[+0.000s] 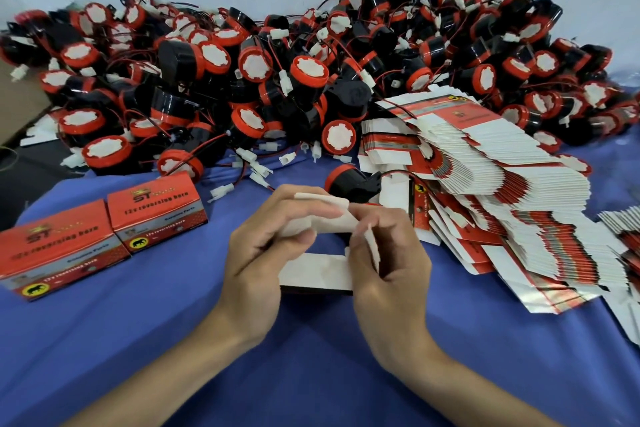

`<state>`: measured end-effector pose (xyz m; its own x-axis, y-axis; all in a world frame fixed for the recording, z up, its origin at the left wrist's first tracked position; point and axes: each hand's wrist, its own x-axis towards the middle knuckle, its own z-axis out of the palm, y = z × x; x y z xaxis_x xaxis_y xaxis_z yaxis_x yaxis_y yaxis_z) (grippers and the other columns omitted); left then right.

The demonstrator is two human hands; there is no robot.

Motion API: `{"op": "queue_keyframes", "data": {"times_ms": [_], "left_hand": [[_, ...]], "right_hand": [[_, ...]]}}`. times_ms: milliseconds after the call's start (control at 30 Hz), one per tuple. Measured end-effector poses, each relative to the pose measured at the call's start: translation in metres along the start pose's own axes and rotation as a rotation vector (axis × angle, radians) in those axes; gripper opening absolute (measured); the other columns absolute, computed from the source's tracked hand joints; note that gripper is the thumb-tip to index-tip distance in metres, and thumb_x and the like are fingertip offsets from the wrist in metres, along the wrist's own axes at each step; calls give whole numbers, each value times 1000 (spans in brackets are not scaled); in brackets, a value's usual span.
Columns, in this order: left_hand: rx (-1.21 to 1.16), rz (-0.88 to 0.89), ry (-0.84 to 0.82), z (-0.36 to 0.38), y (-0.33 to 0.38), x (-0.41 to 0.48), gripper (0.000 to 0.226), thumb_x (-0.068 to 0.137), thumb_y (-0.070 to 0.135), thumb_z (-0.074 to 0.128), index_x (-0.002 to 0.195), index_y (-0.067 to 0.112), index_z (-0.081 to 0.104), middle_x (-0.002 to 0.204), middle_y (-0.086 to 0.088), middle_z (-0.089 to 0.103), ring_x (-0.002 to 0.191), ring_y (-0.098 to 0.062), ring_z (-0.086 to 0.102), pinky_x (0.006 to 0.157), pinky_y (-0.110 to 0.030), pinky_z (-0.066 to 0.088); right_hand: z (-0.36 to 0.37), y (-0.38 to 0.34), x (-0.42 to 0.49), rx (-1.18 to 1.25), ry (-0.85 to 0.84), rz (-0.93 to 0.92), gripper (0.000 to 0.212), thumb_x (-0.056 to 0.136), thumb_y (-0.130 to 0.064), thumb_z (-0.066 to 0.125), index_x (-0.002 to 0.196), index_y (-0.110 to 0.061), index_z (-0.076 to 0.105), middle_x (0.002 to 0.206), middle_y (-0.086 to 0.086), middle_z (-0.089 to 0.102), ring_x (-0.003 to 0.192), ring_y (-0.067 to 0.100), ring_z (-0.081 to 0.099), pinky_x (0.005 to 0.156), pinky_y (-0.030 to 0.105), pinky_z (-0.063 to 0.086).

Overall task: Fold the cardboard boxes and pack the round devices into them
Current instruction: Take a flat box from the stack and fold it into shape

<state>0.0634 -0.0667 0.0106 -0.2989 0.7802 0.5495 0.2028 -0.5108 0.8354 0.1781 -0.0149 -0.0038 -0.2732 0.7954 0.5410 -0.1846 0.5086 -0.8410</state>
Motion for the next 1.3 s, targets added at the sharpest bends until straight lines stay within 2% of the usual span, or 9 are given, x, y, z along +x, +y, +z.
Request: {"op": "queue_keyframes", "data": {"times_ms": [100, 233, 433, 567, 733, 833, 1033, 1167, 1300], "left_hand": [[-25, -28, 66, -1, 0, 0, 51, 70, -9, 46, 87, 31, 72, 103, 15, 66, 104, -11, 60, 83, -15, 43], [-12, -76, 139, -6, -2, 3, 52, 69, -6, 48, 87, 37, 71, 101, 15, 66, 97, -12, 60, 77, -16, 44], [5, -60, 146, -2, -2, 2, 47, 90, 7, 44, 107, 49, 60, 104, 17, 64, 96, -3, 58, 81, -12, 43], [-29, -25, 113, -2, -2, 3, 71, 76, -11, 46, 123, 41, 48, 108, 13, 61, 98, -8, 56, 82, -19, 46], [-88, -184, 172, -5, -4, 5, 52, 73, 1, 50, 100, 42, 66, 94, 14, 63, 87, -7, 59, 73, -19, 48], [-137, -265, 157, -5, -6, 3, 40, 73, 7, 49, 86, 36, 74, 97, 12, 65, 90, -9, 63, 73, -20, 49], [-200, -226, 150, -3, -6, -3, 37, 77, 5, 49, 81, 28, 77, 101, 12, 63, 98, -12, 61, 81, -24, 48], [-254, -272, 205, -3, -8, 0, 31, 67, 0, 54, 54, 23, 72, 88, 10, 62, 90, -15, 59, 77, -34, 42], [-248, -218, 151, -4, -12, -5, 38, 68, 7, 36, 52, 21, 67, 87, 6, 59, 86, -14, 57, 75, -24, 43]], "right_hand": [[-3, -2, 0, -34, -102, -93, 20, 88, -12, 54, 103, -22, 61, 105, -18, 62, 94, -1, 59, 81, 10, 41], [-5, -3, 2, 43, -269, -83, 37, 99, -24, 34, 129, -15, 52, 132, -3, 56, 127, 8, 49, 103, 17, 35], [-5, -1, 4, 59, -210, 17, 35, 92, -17, 50, 124, -29, 60, 117, -28, 61, 113, -5, 55, 91, 9, 39], [-6, 5, 6, 224, -241, 149, 65, 88, -1, 51, 145, -25, 33, 126, -21, 61, 123, 10, 53, 99, 34, 44], [-5, 5, 12, 320, -269, 222, 40, 87, 1, 48, 107, -22, 73, 120, -6, 67, 122, 12, 56, 96, 22, 42], [-5, 4, 14, 361, -261, 261, 40, 85, 1, 48, 95, -25, 77, 111, -6, 71, 116, 10, 59, 94, 19, 43], [-4, 2, 12, 356, -198, 217, 40, 84, 0, 50, 89, -29, 78, 100, -9, 72, 104, 6, 63, 86, 16, 44], [-3, 4, 11, 366, -184, 205, 39, 81, 2, 50, 78, -24, 79, 99, -4, 71, 104, 14, 63, 88, 20, 45], [-6, 4, 10, 415, -270, 221, 28, 79, -9, 51, 76, -16, 78, 105, 0, 68, 108, 19, 60, 90, 22, 44]]}}
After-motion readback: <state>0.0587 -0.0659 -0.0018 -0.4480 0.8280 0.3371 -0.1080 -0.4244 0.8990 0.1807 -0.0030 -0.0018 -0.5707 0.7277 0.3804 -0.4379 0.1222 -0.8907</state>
